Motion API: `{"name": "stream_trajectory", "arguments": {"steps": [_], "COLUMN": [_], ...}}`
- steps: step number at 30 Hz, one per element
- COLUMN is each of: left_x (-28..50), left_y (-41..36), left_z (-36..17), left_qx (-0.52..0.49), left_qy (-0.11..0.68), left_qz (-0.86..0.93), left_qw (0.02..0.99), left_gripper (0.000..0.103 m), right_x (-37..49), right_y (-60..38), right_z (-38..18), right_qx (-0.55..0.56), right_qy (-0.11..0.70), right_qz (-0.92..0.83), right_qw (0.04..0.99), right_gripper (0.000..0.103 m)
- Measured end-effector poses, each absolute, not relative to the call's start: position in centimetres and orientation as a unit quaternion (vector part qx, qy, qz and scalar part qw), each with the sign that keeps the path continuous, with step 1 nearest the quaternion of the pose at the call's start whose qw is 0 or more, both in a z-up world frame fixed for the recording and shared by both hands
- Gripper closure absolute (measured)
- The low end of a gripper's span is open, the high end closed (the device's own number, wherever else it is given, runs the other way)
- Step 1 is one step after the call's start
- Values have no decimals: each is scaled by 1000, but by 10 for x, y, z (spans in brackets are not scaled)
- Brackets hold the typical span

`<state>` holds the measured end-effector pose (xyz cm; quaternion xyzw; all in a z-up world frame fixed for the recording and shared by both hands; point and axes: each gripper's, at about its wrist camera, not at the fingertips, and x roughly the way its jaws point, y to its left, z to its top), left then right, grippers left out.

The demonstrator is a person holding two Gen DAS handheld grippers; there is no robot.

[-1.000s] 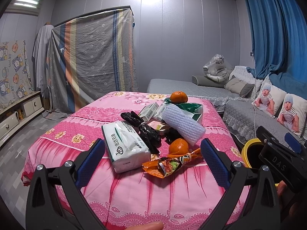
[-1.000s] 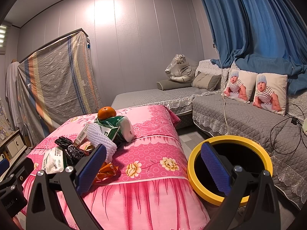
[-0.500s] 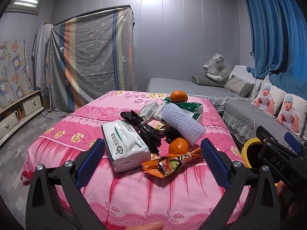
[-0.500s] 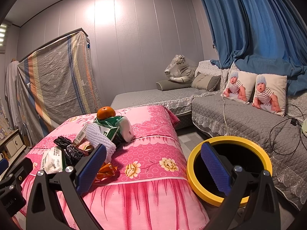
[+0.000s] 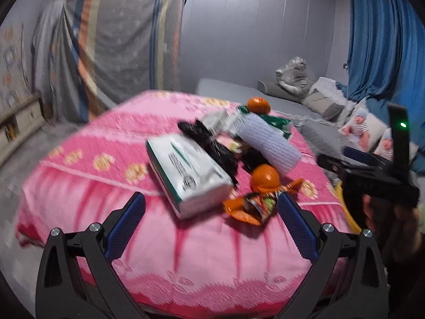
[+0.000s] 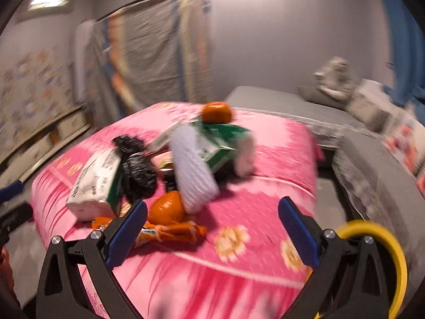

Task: Collect trash
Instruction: 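Grasp the white foam net with the right tool while the left tool grasps the white tissue pack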

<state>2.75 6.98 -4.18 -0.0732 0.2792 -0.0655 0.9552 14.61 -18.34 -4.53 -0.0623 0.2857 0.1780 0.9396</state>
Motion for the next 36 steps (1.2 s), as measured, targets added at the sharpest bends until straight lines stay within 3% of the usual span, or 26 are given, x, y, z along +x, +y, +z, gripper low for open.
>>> {"name": "stream_trajectory", "arguments": {"steps": [7,16,19,23,26,36], "left_x": [18,36,60,94,110,160], "left_y": [72,70,80,80,65,51], "left_z": [-70,-62,-49,-47,-47,-64], "left_qx": [-110,-70,-51,-27,14,51], "left_qy": [305,312,325,375,384,428], "left_qz": [-121,-113,-72,-48,-41,-6], "left_qw": [938,941,942,925,922,902], "left_gripper": [8,8,8,8,8,8], "right_x": [183,225,237,243,241,195], "right_y": [-150,-153,-151,-153,-160,-215], "right_z": [-57,-77,-83,-87,-86,-42], "right_qx": [-129,-120,-125,-115,-89,50], "right_qy": [310,351,365,374,379,331], "right_qz": [220,210,208,217,238,340], "right_qw": [916,904,899,895,890,879], "right_gripper": [8,27,42,74,88,90]}}
